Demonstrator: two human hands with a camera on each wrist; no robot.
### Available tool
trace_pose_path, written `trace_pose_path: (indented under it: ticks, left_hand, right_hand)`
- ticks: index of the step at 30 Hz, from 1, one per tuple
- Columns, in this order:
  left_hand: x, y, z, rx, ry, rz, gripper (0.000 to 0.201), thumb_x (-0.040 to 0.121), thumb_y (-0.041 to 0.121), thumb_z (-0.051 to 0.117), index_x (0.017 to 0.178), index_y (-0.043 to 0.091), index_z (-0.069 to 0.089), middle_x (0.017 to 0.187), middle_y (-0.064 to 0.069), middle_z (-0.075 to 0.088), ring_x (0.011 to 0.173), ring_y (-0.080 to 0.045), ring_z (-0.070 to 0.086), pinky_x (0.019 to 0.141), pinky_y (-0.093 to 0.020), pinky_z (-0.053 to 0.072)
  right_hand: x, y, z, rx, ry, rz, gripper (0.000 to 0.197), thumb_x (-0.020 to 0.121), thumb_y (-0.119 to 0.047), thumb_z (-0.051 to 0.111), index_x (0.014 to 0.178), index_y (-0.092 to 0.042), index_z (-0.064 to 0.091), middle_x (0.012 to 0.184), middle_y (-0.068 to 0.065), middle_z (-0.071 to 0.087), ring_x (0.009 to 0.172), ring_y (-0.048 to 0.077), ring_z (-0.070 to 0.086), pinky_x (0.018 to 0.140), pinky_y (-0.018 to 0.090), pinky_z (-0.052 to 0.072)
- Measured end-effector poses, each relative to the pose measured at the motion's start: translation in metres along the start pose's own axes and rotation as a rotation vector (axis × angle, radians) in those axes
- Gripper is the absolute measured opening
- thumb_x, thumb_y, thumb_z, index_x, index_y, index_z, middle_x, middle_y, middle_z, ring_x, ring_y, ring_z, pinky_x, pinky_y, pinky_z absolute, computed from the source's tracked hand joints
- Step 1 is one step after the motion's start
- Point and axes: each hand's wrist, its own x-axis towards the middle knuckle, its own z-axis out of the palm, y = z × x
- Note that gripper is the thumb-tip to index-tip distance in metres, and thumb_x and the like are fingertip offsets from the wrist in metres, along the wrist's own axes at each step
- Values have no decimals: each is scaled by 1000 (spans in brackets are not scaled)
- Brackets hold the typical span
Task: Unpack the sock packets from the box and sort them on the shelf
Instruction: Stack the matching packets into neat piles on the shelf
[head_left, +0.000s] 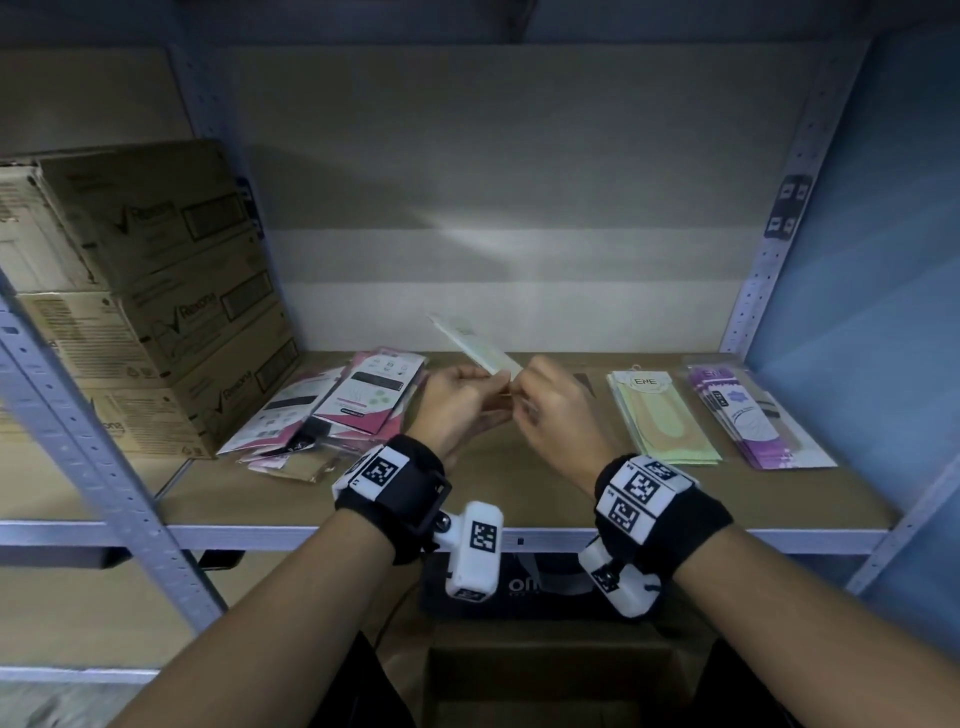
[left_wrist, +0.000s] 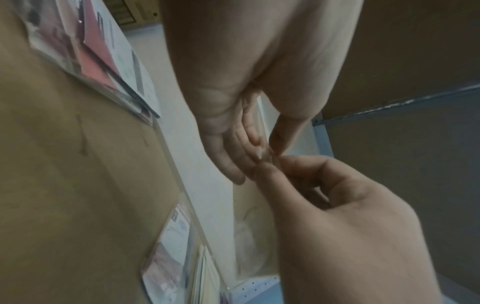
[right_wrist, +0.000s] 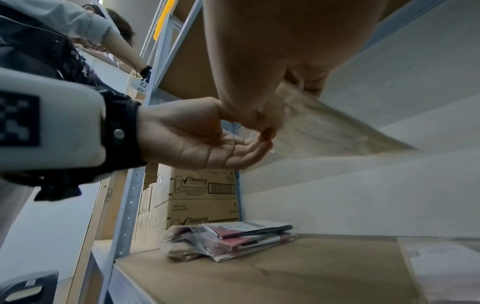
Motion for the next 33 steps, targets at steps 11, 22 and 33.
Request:
trace_pose_path:
  ticks: [11,22,33]
  left_hand:
    - [2,10,-29,69,73,40,18,89,2,60,107,3,58,97,-15,67,74,-18,65,61,-24,55]
    - [4,-4,-28,87,39,5,28,93,7,58,119,-2,58,112,-18,68,85,-24,66,85,-39,55]
    - [18,-24,12,115,77,49,26,89,7,63,115,4,64,112,-20,67,95,-32,68,88,-44,56]
  right_hand:
    - [-8,26,-25,252,34,533,25,86,-22,65,108,-12,62,102,-2,55,90,14,54,83,26,44]
    - [-17,33,-28,888,-105,883,7,86,-6,67,92,-5,66,86,12,60,58,16,55,53,27,50]
    - [-33,54,-45,831,-12,937,5,87,-5,64,86,-10,64,79,8,60,57,16,53,53,25,50]
